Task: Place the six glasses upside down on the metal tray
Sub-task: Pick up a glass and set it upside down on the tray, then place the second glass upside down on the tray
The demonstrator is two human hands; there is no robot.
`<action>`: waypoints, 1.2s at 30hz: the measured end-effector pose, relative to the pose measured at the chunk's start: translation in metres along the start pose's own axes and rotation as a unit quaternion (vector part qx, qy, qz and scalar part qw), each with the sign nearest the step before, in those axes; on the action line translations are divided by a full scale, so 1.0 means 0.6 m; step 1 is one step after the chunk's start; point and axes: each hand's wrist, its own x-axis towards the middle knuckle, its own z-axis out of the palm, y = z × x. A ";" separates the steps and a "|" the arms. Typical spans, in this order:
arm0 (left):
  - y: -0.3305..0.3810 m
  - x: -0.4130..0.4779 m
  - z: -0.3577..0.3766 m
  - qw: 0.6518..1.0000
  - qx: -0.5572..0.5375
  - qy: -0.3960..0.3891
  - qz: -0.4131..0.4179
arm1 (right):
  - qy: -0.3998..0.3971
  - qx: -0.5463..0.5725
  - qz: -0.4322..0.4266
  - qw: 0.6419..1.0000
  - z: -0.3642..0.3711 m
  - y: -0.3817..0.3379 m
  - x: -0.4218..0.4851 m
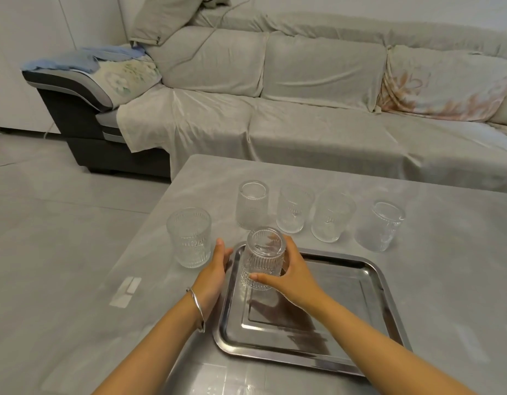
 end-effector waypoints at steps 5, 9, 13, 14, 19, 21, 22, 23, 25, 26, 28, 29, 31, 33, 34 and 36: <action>0.004 -0.006 0.001 1.000 -0.011 0.001 -0.007 | -0.018 -0.001 0.003 1.000 -0.005 -0.007 -0.004; 0.017 -0.017 0.000 1.000 -0.020 0.001 -0.017 | -0.013 0.020 0.004 1.000 -0.018 -0.025 -0.007; 0.041 -0.037 -0.006 0.998 0.046 0.026 0.023 | -0.003 0.066 0.015 0.998 -0.033 -0.051 -0.011; 0.052 -0.042 -0.010 0.996 0.075 0.026 0.046 | -0.009 0.068 0.017 0.997 -0.035 -0.057 -0.012; 0.109 -0.052 -0.057 0.965 0.105 0.057 0.235 | -0.020 0.073 0.017 0.997 -0.037 -0.056 -0.013; 0.115 -0.039 -0.085 0.932 0.187 0.127 0.285 | -0.019 0.066 0.017 0.998 -0.036 -0.057 -0.013; 0.113 -0.028 -0.097 0.915 0.244 0.156 0.283 | -0.019 0.064 0.019 0.998 -0.036 -0.057 -0.013; 0.107 -0.016 -0.107 0.905 0.288 0.176 0.258 | -0.019 0.063 0.021 0.998 -0.036 -0.058 -0.012; 0.092 0.006 -0.118 0.922 0.300 0.180 0.167 | -0.019 0.063 0.025 0.998 -0.037 -0.059 -0.011; 0.085 0.016 -0.118 0.938 0.274 0.169 0.128 | -0.019 0.064 0.026 0.997 -0.037 -0.059 -0.011; 0.068 0.029 -0.118 0.957 0.226 0.147 0.104 | -0.019 0.068 0.027 0.997 -0.036 -0.060 -0.012; 0.063 0.034 -0.118 0.957 0.224 0.148 0.110 | -0.020 0.069 0.026 0.997 -0.036 -0.060 -0.012; 0.059 0.037 -0.119 0.948 0.235 0.168 0.131 | -0.022 0.068 0.029 0.997 -0.036 -0.060 -0.013; 0.059 0.037 -0.119 0.941 0.238 0.189 0.151 | -0.024 0.067 0.032 0.997 -0.036 -0.061 -0.013; 0.061 0.035 -0.118 0.938 0.236 0.197 0.163 | -0.025 0.068 0.033 0.997 -0.036 -0.061 -0.013; 0.069 0.029 -0.111 0.940 0.192 0.211 0.187 | -0.026 0.068 0.035 0.997 -0.037 -0.063 -0.014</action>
